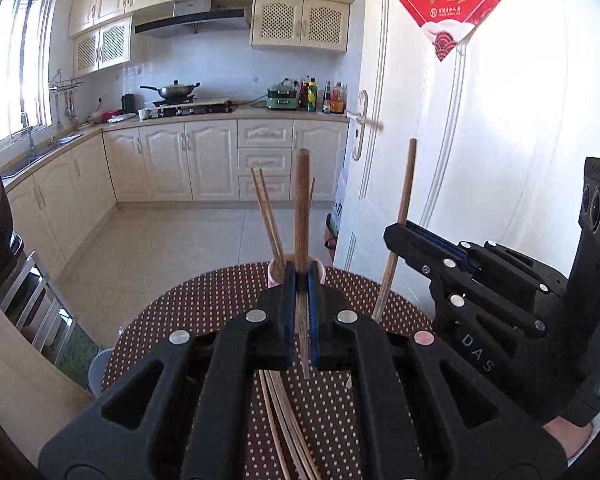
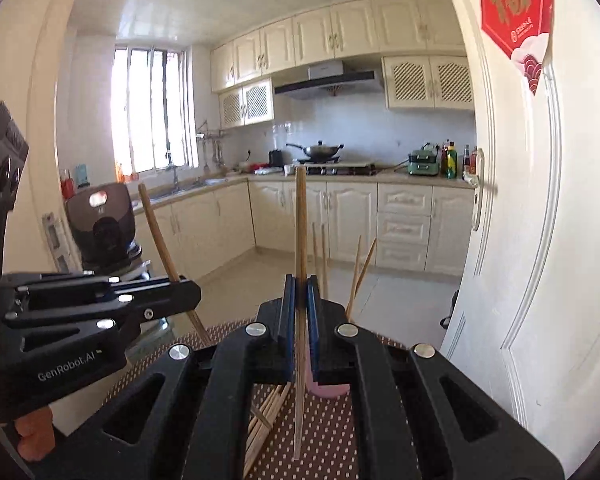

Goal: Organize utensils
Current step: 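Lift both held chopsticks and carry them over the pink cup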

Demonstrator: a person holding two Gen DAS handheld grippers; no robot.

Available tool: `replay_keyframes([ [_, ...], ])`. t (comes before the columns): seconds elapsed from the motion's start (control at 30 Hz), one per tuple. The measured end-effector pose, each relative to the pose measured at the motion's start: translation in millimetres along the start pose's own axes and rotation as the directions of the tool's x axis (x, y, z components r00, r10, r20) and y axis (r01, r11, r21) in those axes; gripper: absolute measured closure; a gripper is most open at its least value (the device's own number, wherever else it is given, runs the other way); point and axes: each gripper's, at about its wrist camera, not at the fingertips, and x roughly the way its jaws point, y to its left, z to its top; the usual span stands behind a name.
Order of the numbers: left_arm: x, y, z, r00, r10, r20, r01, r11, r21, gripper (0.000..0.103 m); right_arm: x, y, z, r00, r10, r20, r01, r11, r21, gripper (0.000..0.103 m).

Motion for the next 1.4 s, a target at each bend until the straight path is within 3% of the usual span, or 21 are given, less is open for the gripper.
replay_keyframes([
  [0.2, 12.1, 4.1, 25.4, 0.996, -0.004, 0.087, 0.005, 1.000, -0.019, 0.097, 11.7, -14.0, 18.6, 0.994, -0.042, 0.105, 0.039, 0.999, 0.027, 0.099],
  [0.43, 32.1, 13.1, 45.9, 0.978, 0.001, 0.211, 0.010, 0.999, -0.052, 0.097, 28.1, -26.0, 29.1, 0.980, -0.077, 0.184, 0.067, 0.996, 0.057, 0.099],
  [0.6, 62.4, 20.8, 46.6, 0.975, 0.013, 0.224, 0.004, 0.997, -0.074, 0.097, 47.7, -33.4, 34.0, 0.968, -0.118, 0.222, 0.106, 0.992, 0.065, 0.099],
  [0.97, 111.5, 28.0, 12.2, 0.986, 0.011, 0.165, -0.001, 0.998, -0.059, 0.097, 83.4, -45.3, 0.6, 0.980, -0.098, 0.173, 0.085, 0.993, 0.080, 0.099],
  [1.13, 118.4, 23.4, -0.3, 0.989, 0.035, 0.145, -0.030, 0.999, -0.038, 0.097, 90.2, -55.0, -9.7, 0.990, -0.051, 0.132, 0.032, 0.990, 0.141, 0.099],
  [1.4, 112.8, 18.9, -8.7, 0.985, 0.068, 0.162, -0.067, 0.998, -0.012, 0.096, 92.8, -59.7, -21.8, 0.996, -0.033, 0.085, 0.018, 0.985, 0.170, 0.099],
])
